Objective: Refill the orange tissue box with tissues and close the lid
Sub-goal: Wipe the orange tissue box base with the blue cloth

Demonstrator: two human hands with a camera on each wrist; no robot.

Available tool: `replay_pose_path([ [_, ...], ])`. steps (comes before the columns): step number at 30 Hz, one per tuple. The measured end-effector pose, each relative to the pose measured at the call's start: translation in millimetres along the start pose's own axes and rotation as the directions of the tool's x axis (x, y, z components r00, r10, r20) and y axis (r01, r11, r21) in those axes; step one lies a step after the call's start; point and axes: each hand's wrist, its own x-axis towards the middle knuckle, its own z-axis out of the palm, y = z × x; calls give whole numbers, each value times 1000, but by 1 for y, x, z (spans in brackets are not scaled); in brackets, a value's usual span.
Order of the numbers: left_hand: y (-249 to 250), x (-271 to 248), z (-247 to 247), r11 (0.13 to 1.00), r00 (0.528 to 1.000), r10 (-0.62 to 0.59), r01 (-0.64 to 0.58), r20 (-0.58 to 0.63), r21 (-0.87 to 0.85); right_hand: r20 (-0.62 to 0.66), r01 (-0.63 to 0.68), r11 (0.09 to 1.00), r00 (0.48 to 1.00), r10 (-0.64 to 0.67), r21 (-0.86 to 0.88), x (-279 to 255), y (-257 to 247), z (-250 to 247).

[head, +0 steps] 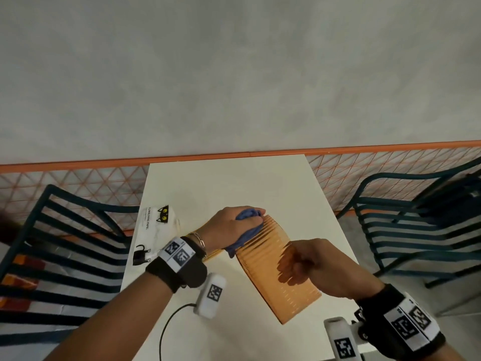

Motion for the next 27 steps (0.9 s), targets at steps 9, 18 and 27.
replay_pose_path([
  [9,-52,-28,29,543,930,-222,368,294,-754,-47,135,872,991,-128,471,-10,26,-14],
  [18,-98,-54,77,205,916,-291,343,277,-917,-133,112,669,991,-21,735,7,52,3],
  [27,-99,-80,87,-151,932,-306,156,196,-976,-402,175,784,910,103,596,37,54,45],
])
